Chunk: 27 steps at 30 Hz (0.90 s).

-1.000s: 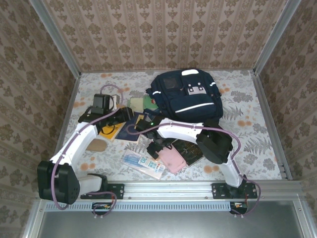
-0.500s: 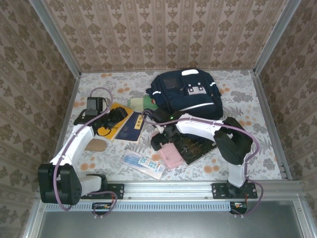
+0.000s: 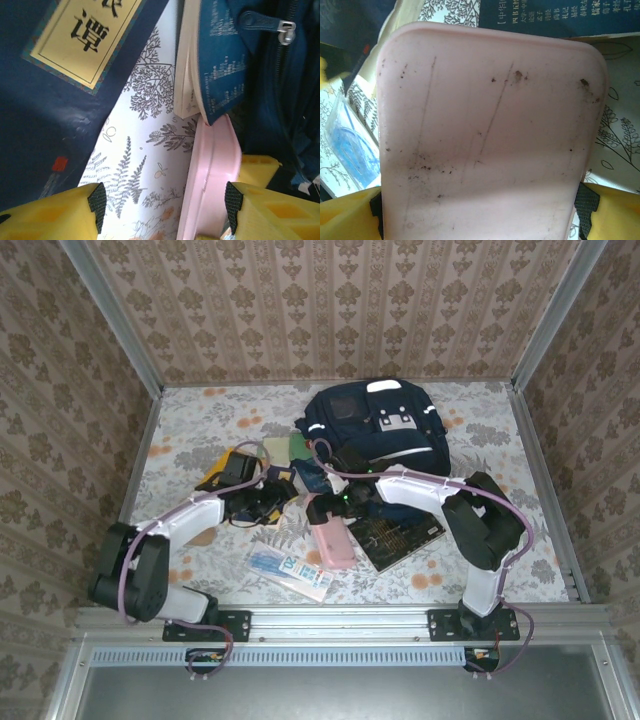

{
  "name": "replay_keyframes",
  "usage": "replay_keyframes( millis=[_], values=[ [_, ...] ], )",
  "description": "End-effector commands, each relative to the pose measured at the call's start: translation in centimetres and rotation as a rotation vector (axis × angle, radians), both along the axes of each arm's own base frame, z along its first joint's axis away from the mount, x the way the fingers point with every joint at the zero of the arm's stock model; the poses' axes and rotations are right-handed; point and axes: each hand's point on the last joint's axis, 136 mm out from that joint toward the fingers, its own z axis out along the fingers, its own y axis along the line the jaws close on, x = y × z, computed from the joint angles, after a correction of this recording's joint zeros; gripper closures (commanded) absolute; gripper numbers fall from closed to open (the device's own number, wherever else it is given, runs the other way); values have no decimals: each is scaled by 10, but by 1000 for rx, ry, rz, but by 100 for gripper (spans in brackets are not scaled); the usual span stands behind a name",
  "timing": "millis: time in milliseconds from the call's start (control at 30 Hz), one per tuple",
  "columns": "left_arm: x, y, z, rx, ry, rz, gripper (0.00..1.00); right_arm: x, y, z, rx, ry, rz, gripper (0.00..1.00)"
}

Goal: Pack the student bag

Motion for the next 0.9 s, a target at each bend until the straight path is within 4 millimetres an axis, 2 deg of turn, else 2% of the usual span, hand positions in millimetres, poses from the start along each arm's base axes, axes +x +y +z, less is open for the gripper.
replay_keyframes(
  millis=[0, 133, 333, 367, 667, 767, 867],
  values=[
    [15, -23, 7, -111, -22, 27, 34, -6, -5, -12, -5, 37, -17, 7],
    [27, -34, 2, -170, -32, 47, 35, -8, -4, -14, 5, 50, -11, 8],
    [32, -41, -9, -225, -25, 68, 39, -9, -3, -15, 10, 52, -7, 8],
    [25, -50, -9, -229, -22, 40, 39, -9, -3, -15, 9, 54, -6, 8],
    [26, -67, -3, -261, -50, -10, 35, -11, -1, -19, 13, 73, -2, 9],
    [24, -71, -7, -270, -37, -18, 42, -10, -2, -17, 7, 68, -4, 9],
    [23, -69, -12, -269, -29, -15, 57, -10, -5, -11, 0, 55, -6, 9]
  ],
)
